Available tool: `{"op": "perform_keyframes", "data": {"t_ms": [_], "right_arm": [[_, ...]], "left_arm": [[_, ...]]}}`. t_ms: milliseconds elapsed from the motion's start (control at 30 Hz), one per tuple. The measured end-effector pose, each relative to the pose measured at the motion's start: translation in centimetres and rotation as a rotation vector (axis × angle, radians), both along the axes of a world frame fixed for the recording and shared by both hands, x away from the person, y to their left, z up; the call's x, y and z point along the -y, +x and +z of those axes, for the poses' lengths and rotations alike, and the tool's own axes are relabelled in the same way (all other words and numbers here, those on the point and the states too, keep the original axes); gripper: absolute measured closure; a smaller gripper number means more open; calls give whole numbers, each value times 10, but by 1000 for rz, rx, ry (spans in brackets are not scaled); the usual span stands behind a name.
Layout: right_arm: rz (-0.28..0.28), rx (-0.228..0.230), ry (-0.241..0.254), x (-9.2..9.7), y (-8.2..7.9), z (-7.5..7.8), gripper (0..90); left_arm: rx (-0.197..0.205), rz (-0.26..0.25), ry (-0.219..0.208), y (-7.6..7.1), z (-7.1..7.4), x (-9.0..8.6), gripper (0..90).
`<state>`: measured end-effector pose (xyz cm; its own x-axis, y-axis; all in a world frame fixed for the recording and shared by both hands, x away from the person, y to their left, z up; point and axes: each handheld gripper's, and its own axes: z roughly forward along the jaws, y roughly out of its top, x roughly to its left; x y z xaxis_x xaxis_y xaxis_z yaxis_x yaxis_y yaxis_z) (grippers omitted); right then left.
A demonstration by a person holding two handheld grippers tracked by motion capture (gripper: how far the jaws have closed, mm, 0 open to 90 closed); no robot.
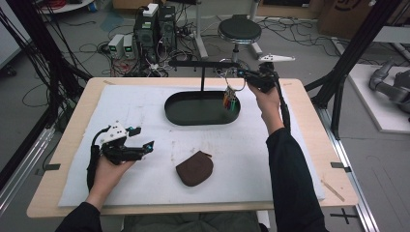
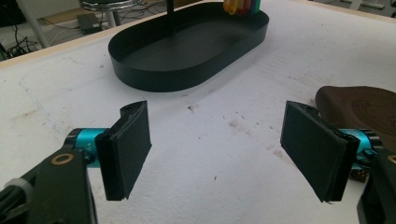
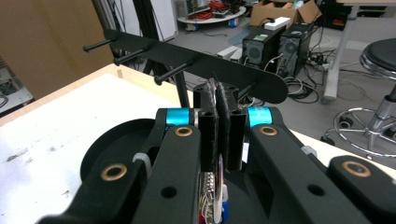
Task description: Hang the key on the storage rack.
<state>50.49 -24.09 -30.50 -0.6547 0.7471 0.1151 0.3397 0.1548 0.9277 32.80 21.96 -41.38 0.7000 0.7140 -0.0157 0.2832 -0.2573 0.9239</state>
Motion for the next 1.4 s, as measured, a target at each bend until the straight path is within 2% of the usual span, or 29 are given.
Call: {"op": "perform_keyframes", "data": {"t_ms": [200,367,667,1400], "right_arm": [[-13,-17,-6,3,5,-5,880],[-15,-12,16,6,8,-7,881],[-14,-3,26,6,10,-8,880],[-34,-8,26,5,13,-13,878]], "left_arm": [[-3,0,3,0,-1,-1,242],[-2,0,1,0,-1,-1,243],[-5,-1,1,0,-2,0,243],[-6,-6,0,-1,-3,-1,243]]}}
